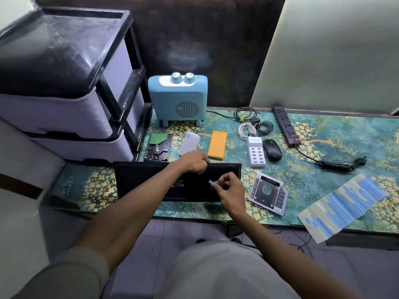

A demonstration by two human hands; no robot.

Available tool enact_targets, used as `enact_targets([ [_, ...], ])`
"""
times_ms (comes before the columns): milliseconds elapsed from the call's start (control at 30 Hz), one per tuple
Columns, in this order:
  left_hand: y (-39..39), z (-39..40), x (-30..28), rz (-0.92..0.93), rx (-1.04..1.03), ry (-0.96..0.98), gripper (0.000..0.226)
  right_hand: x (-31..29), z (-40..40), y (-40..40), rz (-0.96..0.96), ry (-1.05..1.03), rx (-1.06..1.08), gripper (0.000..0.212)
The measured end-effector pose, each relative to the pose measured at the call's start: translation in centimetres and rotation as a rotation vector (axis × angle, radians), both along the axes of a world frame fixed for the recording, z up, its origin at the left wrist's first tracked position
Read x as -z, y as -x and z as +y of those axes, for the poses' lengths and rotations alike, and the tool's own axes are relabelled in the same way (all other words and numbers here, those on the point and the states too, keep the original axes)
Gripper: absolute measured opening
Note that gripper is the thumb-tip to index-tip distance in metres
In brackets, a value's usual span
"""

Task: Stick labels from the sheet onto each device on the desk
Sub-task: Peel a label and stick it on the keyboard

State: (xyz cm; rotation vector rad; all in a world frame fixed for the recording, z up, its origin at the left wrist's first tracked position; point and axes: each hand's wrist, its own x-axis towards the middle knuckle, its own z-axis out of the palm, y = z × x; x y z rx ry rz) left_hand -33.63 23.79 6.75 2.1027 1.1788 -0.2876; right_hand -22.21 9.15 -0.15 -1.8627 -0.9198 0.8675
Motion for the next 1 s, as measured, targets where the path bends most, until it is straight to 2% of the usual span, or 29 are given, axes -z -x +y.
enact_targets([
  [167, -0.4, 0.1, 0.6, 0.010, -0.012, 0.045, 0.023, 0.3, -0.1, -0.9, -0.040, 0.041, 0.055, 0.030],
  [400, -1.1, 0.4, 0.5, 0.008, -0.022, 0.088, 0.015, -0.1, 0.5, -1.2, -0.027, 0.047, 0.082, 0.038],
  [500, -1.4, 0.5, 0.3, -0.022, -0.020, 0.090, 0.035, -0.2, 0.4, -1.6, -0.040, 0.060, 0.090, 0.043],
  [567, -1.5, 0.5, 0.2, -0.044, -0.026, 0.065, 0.034, -0.1, 0.1, -1.9, -0.057, 0.066, 0.082, 0.044],
  [867, -1.2, 1.4, -0.5, 0.020, -0.020, -0.013, 0.026, -0.2, 0.0, -2.8, -0.001, -0.075, 0.059, 0.024],
  [1000, -1.4, 1.0, -0.5, 0.031, -0.003, -0.007, 0.025, -0.1, 0.6, -2.9, 0.014, -0.084, 0.079, 0.023],
])
